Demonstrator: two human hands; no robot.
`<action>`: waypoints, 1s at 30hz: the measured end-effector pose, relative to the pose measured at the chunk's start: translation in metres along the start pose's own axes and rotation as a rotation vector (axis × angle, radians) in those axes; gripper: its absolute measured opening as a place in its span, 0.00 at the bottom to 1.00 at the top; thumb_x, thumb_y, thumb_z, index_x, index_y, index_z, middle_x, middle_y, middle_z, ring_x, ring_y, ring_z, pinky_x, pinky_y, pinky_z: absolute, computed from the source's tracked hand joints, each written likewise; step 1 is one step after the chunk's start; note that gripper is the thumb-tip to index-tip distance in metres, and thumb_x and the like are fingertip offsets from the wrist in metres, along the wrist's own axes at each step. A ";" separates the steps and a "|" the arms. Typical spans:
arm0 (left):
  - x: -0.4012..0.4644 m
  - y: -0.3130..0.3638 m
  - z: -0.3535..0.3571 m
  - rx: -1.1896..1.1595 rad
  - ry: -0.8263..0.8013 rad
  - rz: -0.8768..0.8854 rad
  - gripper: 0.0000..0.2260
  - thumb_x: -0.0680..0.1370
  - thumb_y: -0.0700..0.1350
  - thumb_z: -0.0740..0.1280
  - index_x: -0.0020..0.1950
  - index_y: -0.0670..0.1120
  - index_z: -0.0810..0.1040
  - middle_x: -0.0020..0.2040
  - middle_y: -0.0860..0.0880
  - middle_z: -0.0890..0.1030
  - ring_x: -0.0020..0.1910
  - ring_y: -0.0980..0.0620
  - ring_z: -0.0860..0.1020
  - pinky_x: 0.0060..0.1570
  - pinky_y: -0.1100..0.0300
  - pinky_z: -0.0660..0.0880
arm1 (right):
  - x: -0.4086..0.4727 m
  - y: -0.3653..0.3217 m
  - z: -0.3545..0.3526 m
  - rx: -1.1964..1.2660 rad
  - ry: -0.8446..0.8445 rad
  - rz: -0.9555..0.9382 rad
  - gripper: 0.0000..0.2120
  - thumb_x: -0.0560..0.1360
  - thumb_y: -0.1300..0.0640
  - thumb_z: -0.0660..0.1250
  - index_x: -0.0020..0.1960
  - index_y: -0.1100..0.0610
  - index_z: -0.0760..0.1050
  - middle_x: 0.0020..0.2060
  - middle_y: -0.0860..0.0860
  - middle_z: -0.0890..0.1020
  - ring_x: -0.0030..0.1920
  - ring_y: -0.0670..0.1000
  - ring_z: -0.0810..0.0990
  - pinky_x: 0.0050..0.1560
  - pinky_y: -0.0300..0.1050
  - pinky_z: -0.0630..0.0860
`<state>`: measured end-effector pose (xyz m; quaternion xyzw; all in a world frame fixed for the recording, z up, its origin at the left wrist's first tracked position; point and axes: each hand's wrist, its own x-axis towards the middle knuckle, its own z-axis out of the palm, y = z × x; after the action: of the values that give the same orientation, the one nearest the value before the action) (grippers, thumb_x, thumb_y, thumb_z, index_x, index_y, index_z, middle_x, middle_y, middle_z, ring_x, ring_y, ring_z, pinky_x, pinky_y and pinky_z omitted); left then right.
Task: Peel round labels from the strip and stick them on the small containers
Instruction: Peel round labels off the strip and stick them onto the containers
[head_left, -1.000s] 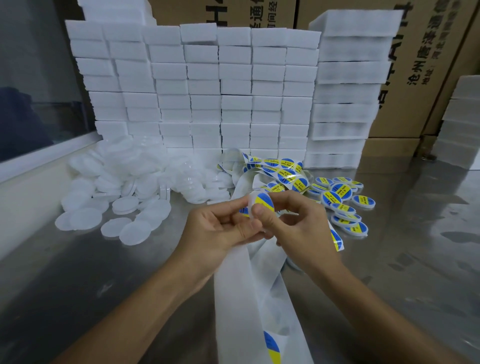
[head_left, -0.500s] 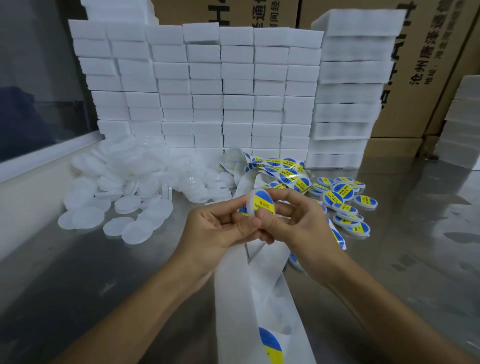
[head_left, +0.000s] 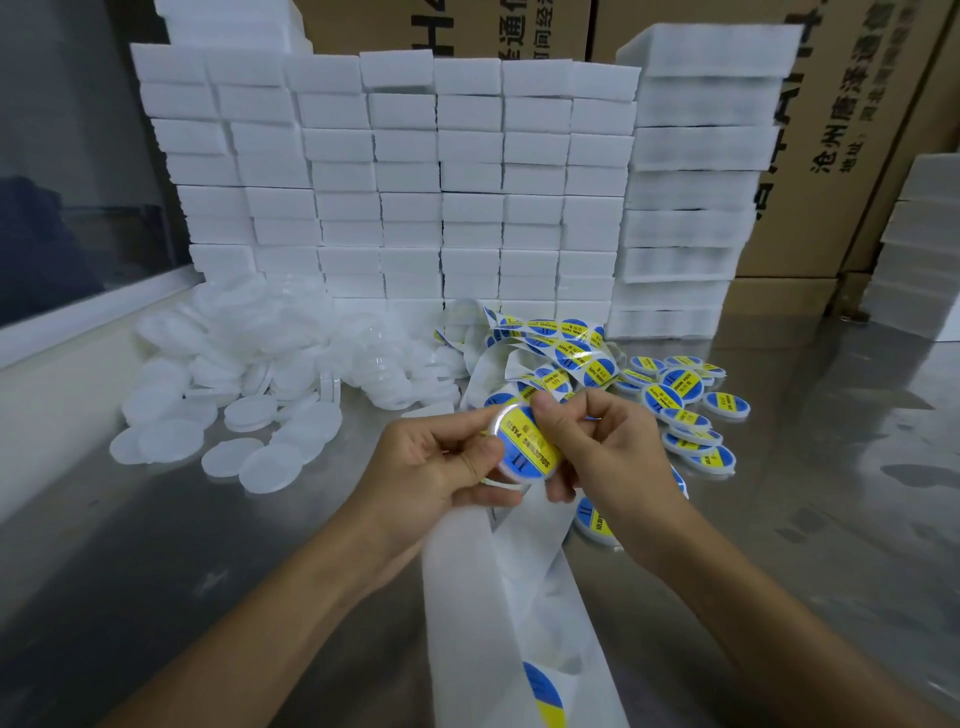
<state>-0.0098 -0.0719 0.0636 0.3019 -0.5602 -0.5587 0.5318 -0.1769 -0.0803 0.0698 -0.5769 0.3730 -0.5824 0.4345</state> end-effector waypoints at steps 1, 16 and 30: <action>0.001 -0.001 0.000 -0.016 0.042 0.010 0.15 0.68 0.43 0.69 0.54 0.44 0.84 0.46 0.37 0.84 0.41 0.48 0.82 0.37 0.59 0.80 | 0.001 0.002 -0.001 0.015 -0.031 -0.006 0.14 0.70 0.51 0.69 0.37 0.61 0.72 0.25 0.60 0.79 0.20 0.51 0.74 0.23 0.40 0.71; 0.002 -0.005 0.004 0.100 0.159 -0.022 0.15 0.69 0.49 0.70 0.48 0.40 0.84 0.39 0.40 0.85 0.33 0.47 0.82 0.31 0.58 0.79 | 0.000 0.005 -0.001 -0.041 -0.104 -0.006 0.10 0.78 0.58 0.65 0.45 0.66 0.74 0.28 0.60 0.80 0.18 0.53 0.72 0.22 0.42 0.70; 0.002 -0.008 -0.002 0.165 0.239 -0.013 0.10 0.68 0.44 0.76 0.48 0.45 0.84 0.36 0.40 0.85 0.30 0.51 0.79 0.25 0.63 0.73 | -0.003 0.017 -0.003 -0.706 -0.110 -0.460 0.29 0.65 0.51 0.80 0.63 0.57 0.79 0.56 0.48 0.80 0.50 0.42 0.78 0.43 0.34 0.76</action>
<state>-0.0108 -0.0762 0.0560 0.4127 -0.5351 -0.4740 0.5645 -0.1790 -0.0833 0.0527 -0.7887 0.3876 -0.4690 0.0882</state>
